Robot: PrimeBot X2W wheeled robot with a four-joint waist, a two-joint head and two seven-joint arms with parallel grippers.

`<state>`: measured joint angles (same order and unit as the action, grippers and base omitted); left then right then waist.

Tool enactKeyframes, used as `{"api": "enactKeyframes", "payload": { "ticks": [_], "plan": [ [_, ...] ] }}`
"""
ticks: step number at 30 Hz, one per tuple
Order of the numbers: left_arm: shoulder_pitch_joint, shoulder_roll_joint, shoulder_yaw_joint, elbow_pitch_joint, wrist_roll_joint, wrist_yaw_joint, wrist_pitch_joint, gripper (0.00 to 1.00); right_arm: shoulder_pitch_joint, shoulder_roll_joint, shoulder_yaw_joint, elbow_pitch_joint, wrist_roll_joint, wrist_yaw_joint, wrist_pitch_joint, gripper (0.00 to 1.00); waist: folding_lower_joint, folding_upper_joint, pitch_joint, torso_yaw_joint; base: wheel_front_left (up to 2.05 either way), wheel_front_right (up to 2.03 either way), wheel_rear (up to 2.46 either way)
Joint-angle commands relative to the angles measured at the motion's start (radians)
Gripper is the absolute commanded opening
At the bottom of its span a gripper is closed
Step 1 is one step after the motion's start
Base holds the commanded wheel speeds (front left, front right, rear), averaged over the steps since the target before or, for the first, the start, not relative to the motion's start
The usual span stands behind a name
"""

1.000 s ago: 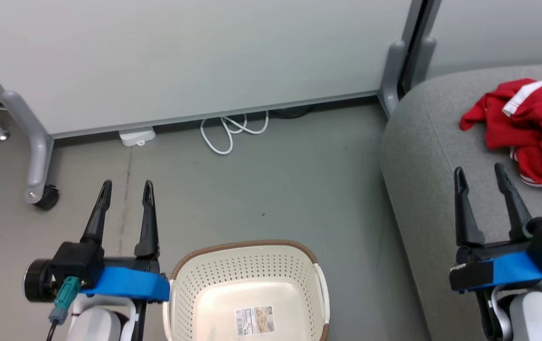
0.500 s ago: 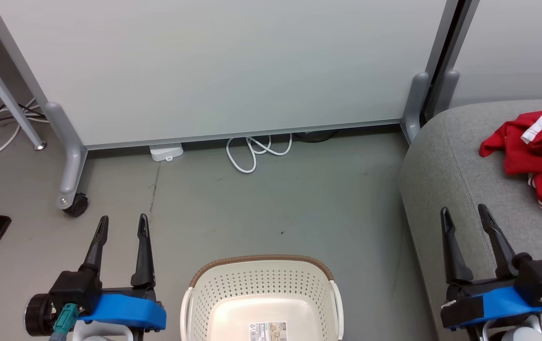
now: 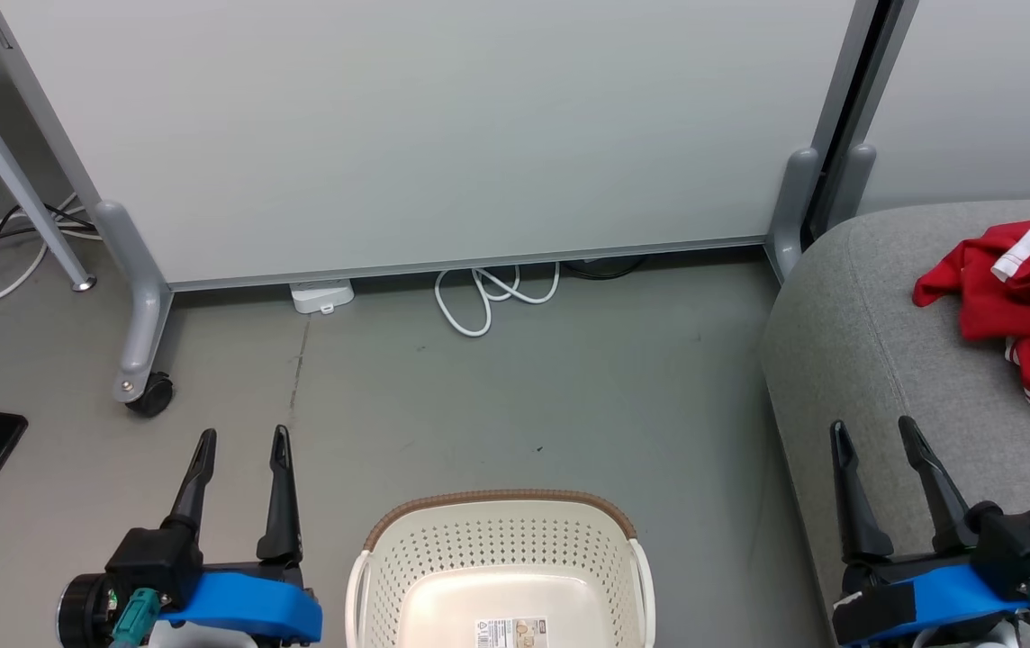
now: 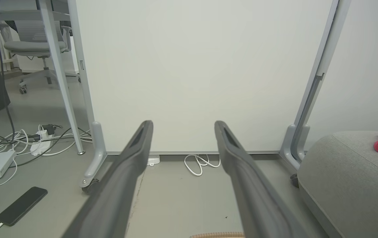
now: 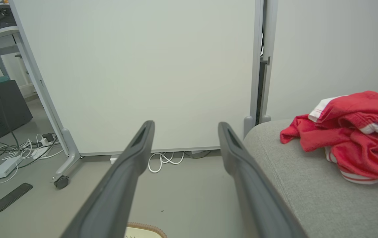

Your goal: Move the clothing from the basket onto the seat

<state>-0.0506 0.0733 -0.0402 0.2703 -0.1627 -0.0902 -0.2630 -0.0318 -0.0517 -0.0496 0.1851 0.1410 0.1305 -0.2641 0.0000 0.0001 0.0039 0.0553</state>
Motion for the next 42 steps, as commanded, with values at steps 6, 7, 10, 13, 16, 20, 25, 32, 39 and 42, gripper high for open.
{"api": "enactKeyframes", "payload": {
  "ticks": [6,7,10,13,16,20,25,32,39,42],
  "plan": [
    [-0.002,-0.007,0.014,0.009,0.026,-0.007,-0.003,1.0,0.007,0.002,0.002,0.007,0.001,0.001,0.0,1.0,0.0,-0.0001,0.0,-0.001,0.0,0.0,0.0],
    [0.001,-0.007,0.01,0.011,0.022,-0.005,0.0,0.0,0.0,0.0,0.002,0.008,0.001,0.0,0.0,0.0,0.0001,-0.0001,0.0,0.0,0.0,0.0,0.0],
    [0.02,-0.013,0.008,0.039,0.019,-0.005,0.007,0.0,0.006,0.001,0.002,0.036,0.004,0.0,0.002,0.0,0.0001,-0.0001,0.0,0.0,0.0,0.0,0.0],
    [0.02,-0.015,0.018,0.052,-0.02,-0.006,0.023,0.0,0.002,0.002,-0.003,0.05,0.046,0.0,0.015,0.0,0.0001,-0.0001,0.0,-0.001,0.0,0.0,0.0],
    [0.014,-0.015,0.026,0.051,-0.082,-0.007,0.041,0.0,-0.002,0.001,-0.007,0.051,0.107,0.0,0.032,0.0,0.0001,-0.0001,0.0,-0.003,0.0,0.0,0.0],
    [0.011,-0.016,0.032,0.044,-0.161,-0.009,0.059,0.0,-0.005,0.001,-0.009,0.049,0.186,0.0,0.051,0.0,0.0001,-0.0001,0.0,-0.004,0.0,0.0,0.0],
    [0.008,-0.016,0.038,0.036,-0.254,-0.011,0.079,0.0,-0.01,0.001,-0.012,0.048,0.279,0.0,0.073,0.0,0.0001,-0.0001,0.0,-0.007,0.0,0.0,0.0],
    [0.001,-0.017,0.049,0.027,-0.375,-0.015,0.108,0.0,-0.017,0.001,-0.017,0.048,0.399,0.0,0.103,0.0,0.0001,-0.0001,0.0,-0.01,0.0,0.0,0.0],
    [-0.006,-0.017,0.059,0.021,-0.487,-0.017,0.135,0.0,-0.024,0.001,-0.022,0.048,0.51,0.0,0.132,0.0,0.0001,-0.0001,0.0,-0.013,0.0,0.0,0.0],
    [-0.009,-0.018,0.064,0.018,-0.532,-0.019,0.147,0.0,-0.028,0.001,-0.024,0.048,0.555,0.0,0.143,0.0,0.0001,-0.0001,0.0,-0.014,0.0,0.0,0.0]
  ]
}}
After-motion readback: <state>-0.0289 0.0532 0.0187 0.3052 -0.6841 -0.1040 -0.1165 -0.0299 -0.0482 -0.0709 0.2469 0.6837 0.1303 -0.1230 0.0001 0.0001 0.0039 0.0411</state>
